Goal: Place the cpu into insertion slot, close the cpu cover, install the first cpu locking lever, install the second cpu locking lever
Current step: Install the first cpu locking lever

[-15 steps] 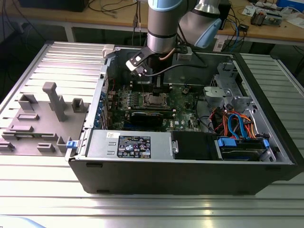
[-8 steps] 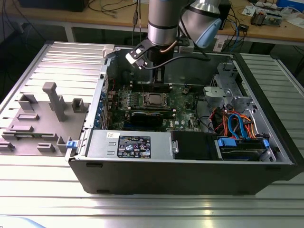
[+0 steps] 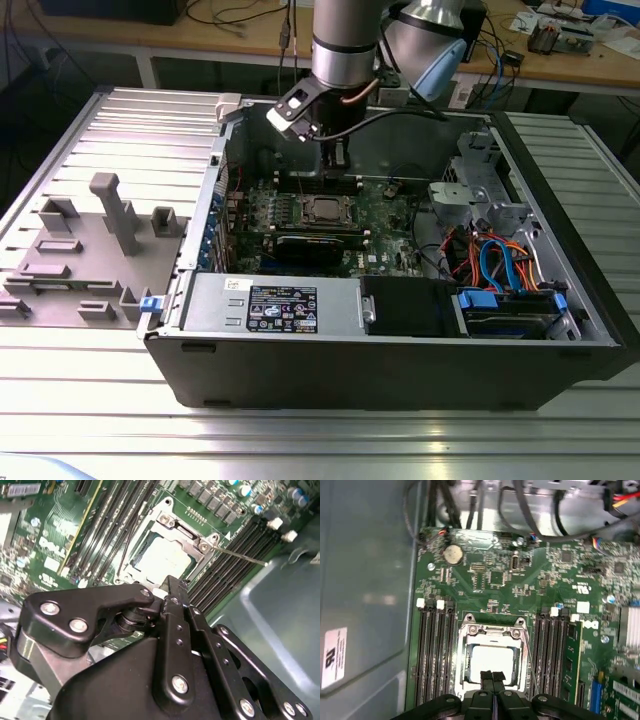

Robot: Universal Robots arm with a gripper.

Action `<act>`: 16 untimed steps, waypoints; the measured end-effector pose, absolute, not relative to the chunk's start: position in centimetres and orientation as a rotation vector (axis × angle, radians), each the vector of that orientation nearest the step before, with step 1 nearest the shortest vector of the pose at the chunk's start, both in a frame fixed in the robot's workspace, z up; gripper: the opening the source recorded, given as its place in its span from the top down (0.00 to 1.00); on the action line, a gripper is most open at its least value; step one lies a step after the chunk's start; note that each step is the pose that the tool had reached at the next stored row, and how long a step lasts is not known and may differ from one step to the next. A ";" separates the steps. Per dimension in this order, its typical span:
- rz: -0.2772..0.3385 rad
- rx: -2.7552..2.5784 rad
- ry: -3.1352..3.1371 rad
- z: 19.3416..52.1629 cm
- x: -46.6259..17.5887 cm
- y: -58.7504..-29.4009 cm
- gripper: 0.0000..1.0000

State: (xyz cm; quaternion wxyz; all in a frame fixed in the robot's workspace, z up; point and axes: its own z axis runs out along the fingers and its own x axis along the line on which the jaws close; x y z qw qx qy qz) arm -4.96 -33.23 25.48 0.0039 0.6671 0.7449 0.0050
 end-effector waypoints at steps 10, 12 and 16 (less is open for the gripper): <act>0.017 1.801 2.566 25.4 -5.0 -33.2 0.89; 0.017 1.751 2.601 25.4 -5.0 -33.2 0.89; 0.017 1.615 2.689 25.4 -5.0 -33.2 0.89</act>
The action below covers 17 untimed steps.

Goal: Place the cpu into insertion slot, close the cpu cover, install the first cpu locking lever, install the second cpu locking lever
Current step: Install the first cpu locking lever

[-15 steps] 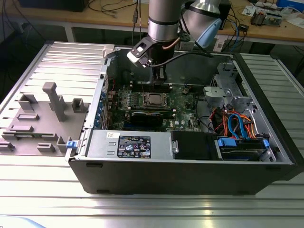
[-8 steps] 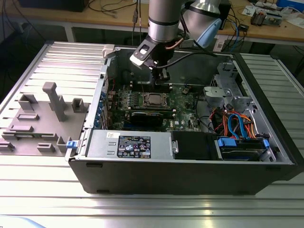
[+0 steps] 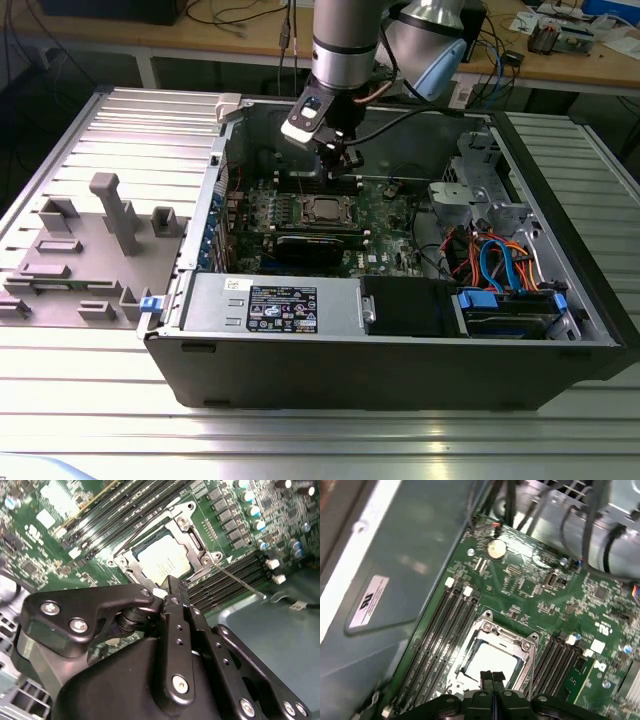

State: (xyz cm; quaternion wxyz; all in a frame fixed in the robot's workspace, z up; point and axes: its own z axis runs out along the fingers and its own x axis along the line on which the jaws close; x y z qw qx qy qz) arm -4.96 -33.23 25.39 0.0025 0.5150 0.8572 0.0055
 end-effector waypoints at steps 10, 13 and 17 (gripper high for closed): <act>0.015 1.422 2.800 25.4 -5.0 -33.2 0.89; 0.015 1.422 2.800 25.4 -5.0 -33.2 0.89; 0.015 1.422 2.800 25.4 -5.0 -33.2 0.89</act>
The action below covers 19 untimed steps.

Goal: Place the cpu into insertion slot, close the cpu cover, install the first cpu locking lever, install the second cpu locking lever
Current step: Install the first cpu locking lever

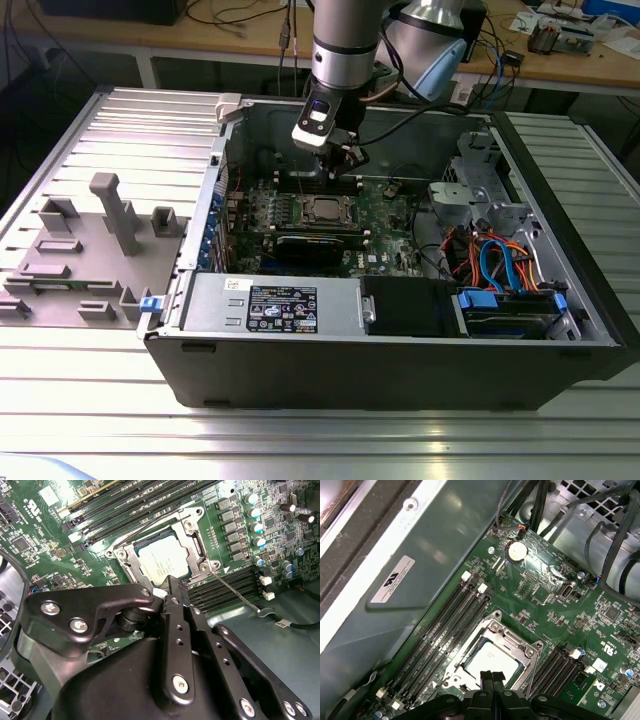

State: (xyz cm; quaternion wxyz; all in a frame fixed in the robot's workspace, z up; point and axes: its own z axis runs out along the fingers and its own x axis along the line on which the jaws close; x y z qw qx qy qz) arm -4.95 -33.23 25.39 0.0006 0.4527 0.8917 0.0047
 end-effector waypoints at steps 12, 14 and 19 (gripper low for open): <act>0.015 1.305 2.857 25.4 -5.0 -33.2 0.89; 0.015 1.250 2.882 25.4 -5.0 -33.2 0.89; 0.012 1.233 2.888 25.4 -5.0 -33.2 0.89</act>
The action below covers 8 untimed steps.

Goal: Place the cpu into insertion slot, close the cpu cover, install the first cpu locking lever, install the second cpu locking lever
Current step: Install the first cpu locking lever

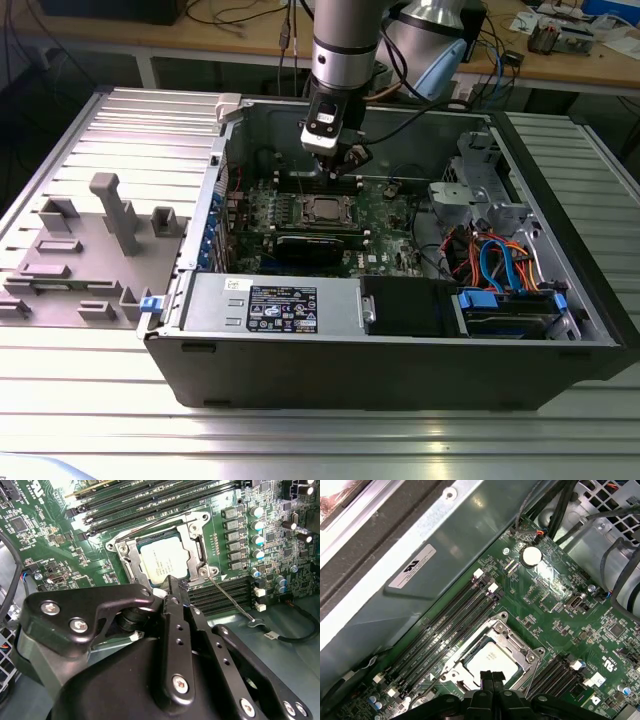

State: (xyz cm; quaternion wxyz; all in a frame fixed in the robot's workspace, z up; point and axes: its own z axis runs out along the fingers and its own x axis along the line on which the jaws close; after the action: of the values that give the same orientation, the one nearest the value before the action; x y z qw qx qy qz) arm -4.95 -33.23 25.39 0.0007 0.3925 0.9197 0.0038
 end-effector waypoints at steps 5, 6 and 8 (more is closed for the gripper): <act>0.012 1.233 2.888 25.4 -5.0 -33.2 0.89; 0.011 1.232 2.888 25.4 -5.0 -33.2 0.89; 0.011 1.232 2.888 25.4 -5.0 -33.2 0.89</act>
State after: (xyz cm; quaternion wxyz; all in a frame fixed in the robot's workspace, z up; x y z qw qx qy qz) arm -4.95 -33.23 25.39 0.0008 0.3925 0.9197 0.0036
